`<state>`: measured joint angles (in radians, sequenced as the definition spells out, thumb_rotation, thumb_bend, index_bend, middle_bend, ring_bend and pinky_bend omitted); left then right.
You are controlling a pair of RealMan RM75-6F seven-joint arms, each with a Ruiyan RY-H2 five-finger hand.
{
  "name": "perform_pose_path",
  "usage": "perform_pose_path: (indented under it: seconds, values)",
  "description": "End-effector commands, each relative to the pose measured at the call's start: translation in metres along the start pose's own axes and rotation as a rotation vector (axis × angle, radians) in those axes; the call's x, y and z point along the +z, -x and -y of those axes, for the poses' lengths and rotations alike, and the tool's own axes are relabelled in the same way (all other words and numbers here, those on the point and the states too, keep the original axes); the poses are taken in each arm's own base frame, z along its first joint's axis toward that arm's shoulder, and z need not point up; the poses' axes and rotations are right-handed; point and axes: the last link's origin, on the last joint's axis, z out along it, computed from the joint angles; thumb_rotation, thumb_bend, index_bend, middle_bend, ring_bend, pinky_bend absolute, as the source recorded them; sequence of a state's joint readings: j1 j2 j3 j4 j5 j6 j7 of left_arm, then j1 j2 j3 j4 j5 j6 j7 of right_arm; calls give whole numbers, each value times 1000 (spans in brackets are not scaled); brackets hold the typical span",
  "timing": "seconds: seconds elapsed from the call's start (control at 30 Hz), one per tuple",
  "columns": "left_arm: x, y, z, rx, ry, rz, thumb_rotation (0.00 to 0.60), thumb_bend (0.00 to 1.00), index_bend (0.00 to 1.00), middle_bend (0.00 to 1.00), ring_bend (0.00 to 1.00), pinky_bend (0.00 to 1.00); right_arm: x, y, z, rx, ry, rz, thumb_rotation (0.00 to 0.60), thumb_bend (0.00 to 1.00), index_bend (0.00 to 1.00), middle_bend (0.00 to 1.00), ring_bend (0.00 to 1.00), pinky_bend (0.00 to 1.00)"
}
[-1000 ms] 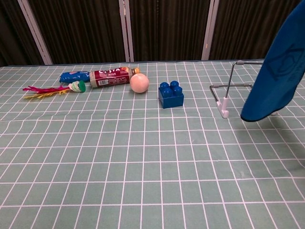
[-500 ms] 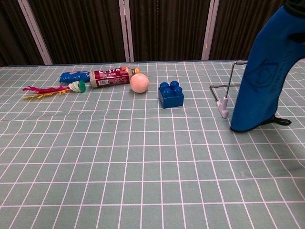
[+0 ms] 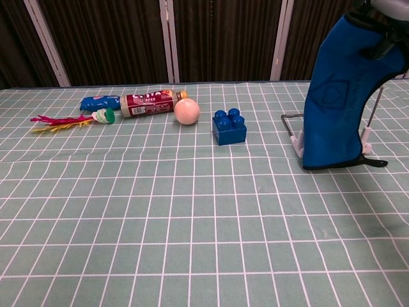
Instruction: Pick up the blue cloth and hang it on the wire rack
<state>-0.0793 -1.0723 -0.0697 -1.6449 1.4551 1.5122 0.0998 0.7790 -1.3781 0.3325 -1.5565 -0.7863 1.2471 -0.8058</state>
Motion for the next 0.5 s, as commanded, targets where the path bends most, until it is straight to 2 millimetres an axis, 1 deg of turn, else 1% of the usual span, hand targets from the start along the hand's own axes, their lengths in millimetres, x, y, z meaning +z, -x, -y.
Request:
perform_pose_path:
  seconds: [0.03,0.5]
  values:
    - [2,1,0,4,-3,3,600,0,0,0,0,0,6,1,4,10,3,-1,600,410,759,86,0,89]
    - [8,8,1,26,-23,24,600,0,0,0,0,0,31,-3,4,-22,39,-12,600,407,760,86,0,92]
